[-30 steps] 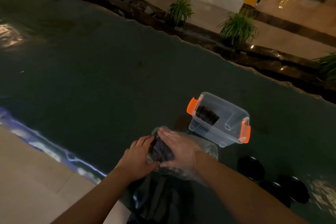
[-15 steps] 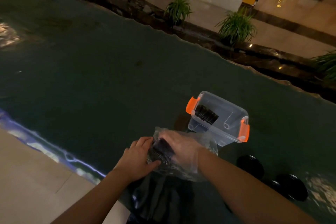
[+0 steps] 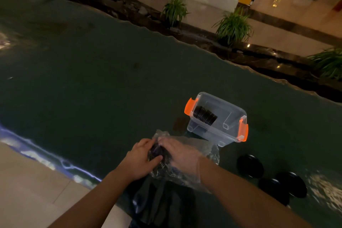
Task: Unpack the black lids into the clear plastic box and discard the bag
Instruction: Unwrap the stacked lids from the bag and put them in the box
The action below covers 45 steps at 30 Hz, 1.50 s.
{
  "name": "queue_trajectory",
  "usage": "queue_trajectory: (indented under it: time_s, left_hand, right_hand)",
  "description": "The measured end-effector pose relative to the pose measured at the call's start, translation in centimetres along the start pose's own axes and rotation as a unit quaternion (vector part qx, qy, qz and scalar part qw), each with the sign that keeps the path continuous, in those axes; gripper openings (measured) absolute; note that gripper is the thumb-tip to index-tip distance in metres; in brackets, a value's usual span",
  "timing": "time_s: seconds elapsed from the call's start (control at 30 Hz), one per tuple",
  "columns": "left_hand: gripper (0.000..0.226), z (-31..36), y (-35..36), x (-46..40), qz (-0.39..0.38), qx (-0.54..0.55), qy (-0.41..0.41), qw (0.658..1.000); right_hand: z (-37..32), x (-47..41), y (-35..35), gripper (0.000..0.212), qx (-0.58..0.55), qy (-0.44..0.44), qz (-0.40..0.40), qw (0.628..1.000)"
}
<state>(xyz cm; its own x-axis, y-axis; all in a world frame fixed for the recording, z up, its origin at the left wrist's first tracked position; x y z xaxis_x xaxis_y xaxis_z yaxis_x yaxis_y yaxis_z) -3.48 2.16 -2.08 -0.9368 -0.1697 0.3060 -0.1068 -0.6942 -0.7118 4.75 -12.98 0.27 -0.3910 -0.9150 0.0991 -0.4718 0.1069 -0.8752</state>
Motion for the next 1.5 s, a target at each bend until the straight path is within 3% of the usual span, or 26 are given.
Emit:
queue_trajectory:
  time_s: [0.1,0.2,0.4,0.5,0.63,0.9,1.0,1.13,1.3,1.5]
  left_hand:
    - [0.078,-0.2,0.1,0.2,0.01,0.006,-0.012,1.0]
    - [0.059,0.0,-0.3,0.3,0.008,0.084,-0.004,0.996]
    - [0.035,0.5,-0.9,0.1,0.014,0.083,0.017,0.996]
    - [0.044,0.2,-0.9,0.1,0.02,0.089,0.011,0.996]
    - [0.078,-0.3,-0.9,0.6,0.025,0.106,-0.013,0.994]
    - [0.105,-0.2,-1.0,0.7,0.004,-0.022,-0.049,0.999]
    - [0.108,-0.2,-1.0,0.7,0.025,-0.066,-0.064,0.995]
    - [0.11,-0.1,-1.0,0.5,0.041,-0.109,-0.091,0.989]
    - [0.104,0.3,-2.0,0.1,0.09,-0.141,-0.105,0.98]
    - [0.099,0.7,-3.7,-0.2,0.107,-0.18,-0.137,0.968]
  right_hand:
    - [-0.2,0.2,0.2,0.057,-0.006,0.001,0.018,1.0]
    - [-0.6,0.2,0.1,0.052,-0.011,-0.003,0.03,0.999]
    - [-0.3,-0.1,0.8,0.069,0.038,0.001,-0.005,0.999]
    - [-0.4,-0.1,1.0,0.077,0.061,-0.014,-0.018,0.998]
    - [-0.6,0.2,0.8,0.07,0.059,-0.006,-0.01,0.998]
    - [0.0,-0.5,0.8,0.061,0.033,0.023,-0.032,0.999]
    - [0.6,-0.3,0.8,0.066,0.067,0.027,-0.066,0.995]
    - [0.9,1.1,0.3,0.099,0.117,0.026,-0.118,0.986]
    - [0.9,3.2,-2.6,0.058,0.163,-0.025,-0.045,0.985]
    - [2.2,6.1,-5.9,0.08,0.172,-0.045,-0.034,0.984]
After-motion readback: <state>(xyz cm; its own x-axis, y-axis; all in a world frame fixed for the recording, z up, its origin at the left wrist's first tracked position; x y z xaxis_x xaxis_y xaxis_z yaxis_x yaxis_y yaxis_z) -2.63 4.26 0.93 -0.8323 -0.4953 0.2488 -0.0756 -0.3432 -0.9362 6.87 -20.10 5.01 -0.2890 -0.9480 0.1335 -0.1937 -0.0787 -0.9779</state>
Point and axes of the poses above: each hand's wrist, its own x-axis away from the middle knuckle, its own y-axis out of the palm, z = x × y, the point moved 4 cm from there along -x, towards the middle knuckle, and after that the axes turned 3 degrees about -y, right-handed, at the moved point
